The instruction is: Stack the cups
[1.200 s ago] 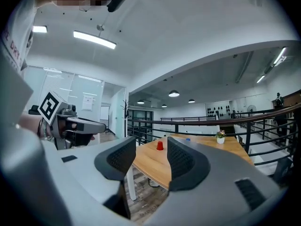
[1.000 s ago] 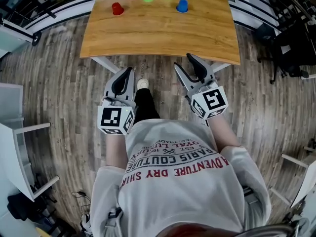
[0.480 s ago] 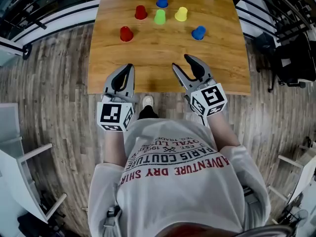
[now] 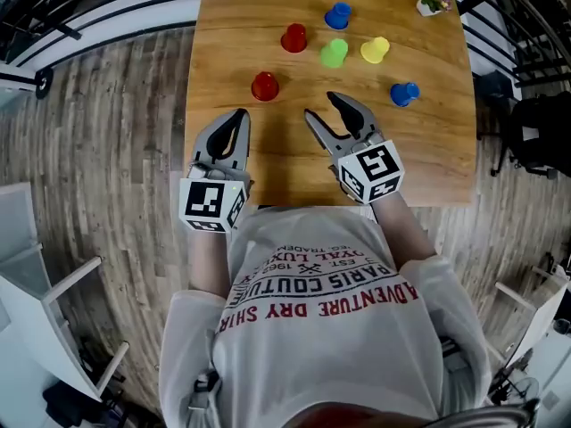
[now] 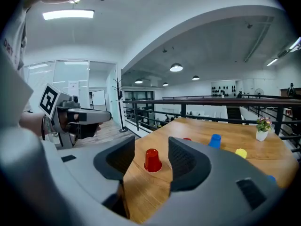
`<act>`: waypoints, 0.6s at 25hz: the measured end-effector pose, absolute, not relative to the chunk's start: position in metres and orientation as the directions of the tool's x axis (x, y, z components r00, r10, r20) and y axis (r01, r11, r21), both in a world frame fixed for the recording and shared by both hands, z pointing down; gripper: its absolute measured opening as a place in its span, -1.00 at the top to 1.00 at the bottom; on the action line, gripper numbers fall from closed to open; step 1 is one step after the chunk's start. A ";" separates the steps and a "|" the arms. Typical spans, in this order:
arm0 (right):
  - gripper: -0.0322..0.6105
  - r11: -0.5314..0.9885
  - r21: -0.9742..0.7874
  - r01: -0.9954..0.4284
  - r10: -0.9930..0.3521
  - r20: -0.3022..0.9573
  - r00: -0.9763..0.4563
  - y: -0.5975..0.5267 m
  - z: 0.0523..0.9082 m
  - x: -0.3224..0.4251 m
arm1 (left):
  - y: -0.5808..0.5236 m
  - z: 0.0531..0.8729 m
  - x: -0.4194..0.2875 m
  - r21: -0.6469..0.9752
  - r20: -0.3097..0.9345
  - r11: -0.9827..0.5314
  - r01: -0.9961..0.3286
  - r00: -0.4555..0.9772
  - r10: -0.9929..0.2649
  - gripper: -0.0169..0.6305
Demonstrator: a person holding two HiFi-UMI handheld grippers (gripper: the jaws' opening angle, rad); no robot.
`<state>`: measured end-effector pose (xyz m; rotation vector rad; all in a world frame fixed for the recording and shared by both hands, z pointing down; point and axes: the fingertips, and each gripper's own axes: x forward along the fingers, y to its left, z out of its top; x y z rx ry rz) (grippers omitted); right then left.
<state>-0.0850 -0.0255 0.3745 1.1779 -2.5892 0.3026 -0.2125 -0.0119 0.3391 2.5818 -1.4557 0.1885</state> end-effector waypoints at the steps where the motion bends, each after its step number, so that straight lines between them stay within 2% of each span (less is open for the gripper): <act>1: 0.21 0.655 -0.077 -0.751 -0.687 0.354 -0.635 -0.031 0.381 -0.092 | -0.016 0.344 -0.216 0.096 0.202 -0.505 -0.858 0.514 -0.834 0.90; 15: 0.01 0.724 -0.104 -0.682 -0.520 0.568 -0.638 -0.098 0.496 -0.168 | -0.061 0.402 -0.239 0.153 0.283 -0.501 -0.851 0.524 -0.803 0.90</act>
